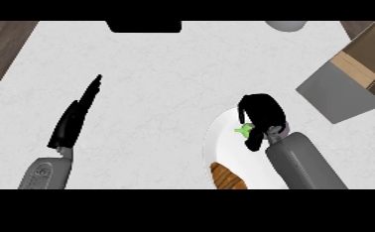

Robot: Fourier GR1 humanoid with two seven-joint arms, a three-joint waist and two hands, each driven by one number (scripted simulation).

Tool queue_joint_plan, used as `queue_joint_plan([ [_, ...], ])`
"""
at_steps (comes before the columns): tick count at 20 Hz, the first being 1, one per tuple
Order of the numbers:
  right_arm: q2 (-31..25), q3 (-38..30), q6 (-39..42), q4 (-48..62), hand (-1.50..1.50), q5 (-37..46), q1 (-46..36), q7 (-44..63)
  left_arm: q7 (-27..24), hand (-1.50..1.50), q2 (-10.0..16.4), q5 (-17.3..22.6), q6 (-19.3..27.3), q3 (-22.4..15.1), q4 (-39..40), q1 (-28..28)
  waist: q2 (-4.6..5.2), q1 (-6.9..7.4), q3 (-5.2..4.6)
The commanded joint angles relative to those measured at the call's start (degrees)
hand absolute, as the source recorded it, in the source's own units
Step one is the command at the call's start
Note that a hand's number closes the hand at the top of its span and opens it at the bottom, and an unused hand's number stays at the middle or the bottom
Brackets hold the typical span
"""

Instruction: Pick the eggplant from the plate and place it in the cardboard box

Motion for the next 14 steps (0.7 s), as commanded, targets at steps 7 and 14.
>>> queue_joint_plan([
  [7,3.27,-5.59,-8.53,7.35,1.50,7.32,-7.86,3.73,1.76,0.00,-0.74,-0.29,-1.64,-0.30,-0.70,-0.76,0.40,0.39,0.16],
  [14,-0.05,-22.20,-16.30,19.99,1.50,10.92,-22.49,27.92,0.29,0.00,-1.57,-0.97,-1.47,-2.01,-2.31,-1.09,2.08,4.52,0.21],
])
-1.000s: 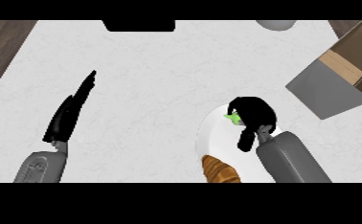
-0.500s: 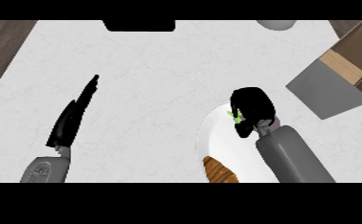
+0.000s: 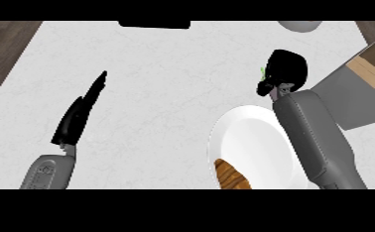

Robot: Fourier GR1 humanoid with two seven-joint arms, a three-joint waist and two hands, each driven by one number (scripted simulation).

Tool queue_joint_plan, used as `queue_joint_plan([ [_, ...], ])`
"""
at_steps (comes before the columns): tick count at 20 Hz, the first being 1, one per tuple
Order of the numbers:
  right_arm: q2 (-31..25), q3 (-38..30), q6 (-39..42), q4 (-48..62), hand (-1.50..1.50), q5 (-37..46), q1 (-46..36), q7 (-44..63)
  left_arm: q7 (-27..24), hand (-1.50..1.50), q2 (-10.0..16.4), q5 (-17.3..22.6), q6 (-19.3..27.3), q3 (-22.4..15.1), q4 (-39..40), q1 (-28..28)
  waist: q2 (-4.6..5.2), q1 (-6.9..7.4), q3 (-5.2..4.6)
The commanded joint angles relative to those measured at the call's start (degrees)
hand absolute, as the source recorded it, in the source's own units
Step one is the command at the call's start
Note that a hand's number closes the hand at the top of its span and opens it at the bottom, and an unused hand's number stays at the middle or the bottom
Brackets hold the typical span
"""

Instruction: Pick the eggplant from the plate and place it in the cardboard box

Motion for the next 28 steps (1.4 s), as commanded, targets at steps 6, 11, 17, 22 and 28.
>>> queue_joint_plan([
  [6,-2.66,-6.51,-10.58,18.69,1.50,8.85,-20.06,15.91,0.95,0.00,-0.41,-0.76,0.09,-0.63,0.13,-1.07,-0.03,1.24,0.00],
  [11,-3.64,-5.48,-10.00,24.73,1.50,14.40,-29.57,24.13,-0.36,0.00,-0.53,-0.93,0.50,-0.10,2.30,-2.35,-0.22,0.12,-0.10],
  [17,-6.50,-7.73,-8.06,27.57,1.50,16.98,-35.71,29.37,-0.34,0.00,-0.73,-0.75,1.26,0.78,2.22,-1.40,-0.66,-1.12,-0.08],
  [22,-8.46,-8.76,-9.33,25.75,1.50,19.47,-35.53,31.98,1.81,0.00,0.64,0.78,-0.77,1.84,0.11,-1.29,-1.13,-1.90,-0.03],
  [28,-13.51,-11.85,-7.66,21.65,1.50,19.25,-29.95,29.95,0.37,0.00,0.06,-0.64,0.83,1.23,-1.25,3.43,-1.50,-2.95,-0.03],
])
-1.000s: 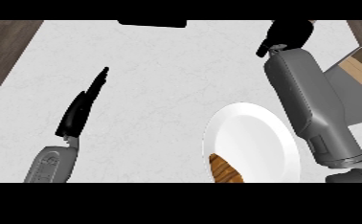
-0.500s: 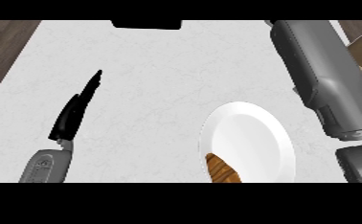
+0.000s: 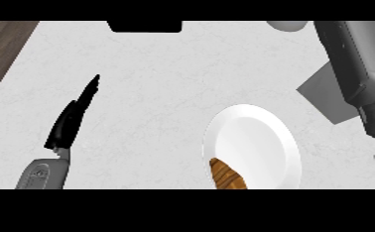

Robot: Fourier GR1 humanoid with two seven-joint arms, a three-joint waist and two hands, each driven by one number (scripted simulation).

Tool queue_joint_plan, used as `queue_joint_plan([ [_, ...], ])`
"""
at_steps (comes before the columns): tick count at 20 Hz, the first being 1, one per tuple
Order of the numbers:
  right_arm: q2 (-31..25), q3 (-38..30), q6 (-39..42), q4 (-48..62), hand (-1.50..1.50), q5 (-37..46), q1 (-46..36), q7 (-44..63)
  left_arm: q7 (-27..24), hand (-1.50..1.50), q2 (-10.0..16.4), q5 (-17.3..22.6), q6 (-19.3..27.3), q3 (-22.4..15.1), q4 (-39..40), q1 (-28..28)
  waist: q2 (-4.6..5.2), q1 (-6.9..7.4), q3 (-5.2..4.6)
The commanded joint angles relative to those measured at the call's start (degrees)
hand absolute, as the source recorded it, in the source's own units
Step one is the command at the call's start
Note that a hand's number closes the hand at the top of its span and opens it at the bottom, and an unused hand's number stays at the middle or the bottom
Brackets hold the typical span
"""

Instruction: Pick the eggplant from the plate and place it in the cardboard box

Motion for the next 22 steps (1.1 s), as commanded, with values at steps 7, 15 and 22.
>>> queue_joint_plan([
  [7,-4.67,-5.35,2.24,-6.38,1.50,-2.10,11.38,2.80,-0.03,0.00,-0.86,-1.41,1.77,0.31,2.20,0.15,-0.23,-1.69,0.01],
  [15,-5.38,-19.57,1.01,-3.86,-1.50,-15.96,17.73,-3.96,-0.28,0.00,0.77,0.68,-1.14,1.28,0.11,0.13,0.07,-0.85,0.09],
  [22,-4.16,-19.78,-16.05,-8.80,-1.50,-18.68,23.86,-18.50,0.78,0.00,-1.15,-0.21,-0.36,-0.34,-2.07,2.08,0.12,-0.10,0.09],
])
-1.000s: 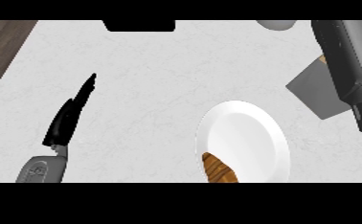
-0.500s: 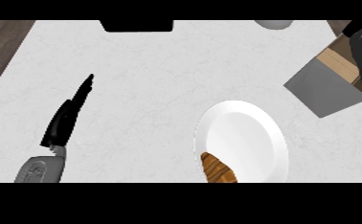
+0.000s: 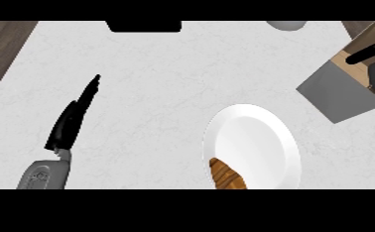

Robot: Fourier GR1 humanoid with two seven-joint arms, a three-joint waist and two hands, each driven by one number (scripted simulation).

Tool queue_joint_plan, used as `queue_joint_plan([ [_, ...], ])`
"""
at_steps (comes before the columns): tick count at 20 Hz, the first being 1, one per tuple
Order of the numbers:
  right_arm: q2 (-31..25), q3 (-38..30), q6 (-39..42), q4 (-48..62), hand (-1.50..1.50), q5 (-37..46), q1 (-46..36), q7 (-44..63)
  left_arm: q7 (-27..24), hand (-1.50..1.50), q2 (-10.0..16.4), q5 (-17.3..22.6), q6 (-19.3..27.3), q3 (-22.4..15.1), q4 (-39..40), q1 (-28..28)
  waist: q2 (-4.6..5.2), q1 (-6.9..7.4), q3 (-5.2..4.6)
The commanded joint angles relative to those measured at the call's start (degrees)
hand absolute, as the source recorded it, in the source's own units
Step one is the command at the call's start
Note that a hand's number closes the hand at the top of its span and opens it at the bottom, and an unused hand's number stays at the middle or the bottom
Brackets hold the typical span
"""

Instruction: Pick the eggplant from the plate and place it in the cardboard box

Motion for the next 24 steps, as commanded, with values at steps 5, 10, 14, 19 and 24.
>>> queue_joint_plan([
  [5,3.88,-4.29,-22.11,-8.29,-1.50,-6.95,1.27,-11.86,0.34,0.00,0.08,-0.40,0.00,0.26,2.04,-2.14,0.16,-0.14,0.02],
  [10,3.99,-10.70,-28.80,-7.98,-1.50,-16.37,4.52,-18.40,-1.97,0.00,-0.45,-0.62,1.07,0.93,4.78,-2.83,0.18,-0.37,-0.02],
  [14,3.39,-14.48,-34.46,-11.31,-1.50,-23.26,7.81,-26.27,-4.96,0.00,-1.43,-1.41,1.58,-0.45,3.64,1.62,0.07,-0.17,-0.01],
  [19,1.79,-17.27,-37.43,-15.96,-1.50,-30.64,13.16,-34.26,0.21,0.00,-1.48,-1.27,0.48,-0.99,0.07,-0.14,-0.05,-0.07,-0.01],
  [24,8.49,-17.94,-41.52,-25.23,-1.50,-37.66,24.27,-42.18,-3.33,0.00,-0.34,-0.90,0.34,0.67,2.50,0.43,-0.13,-0.30,-0.04],
])
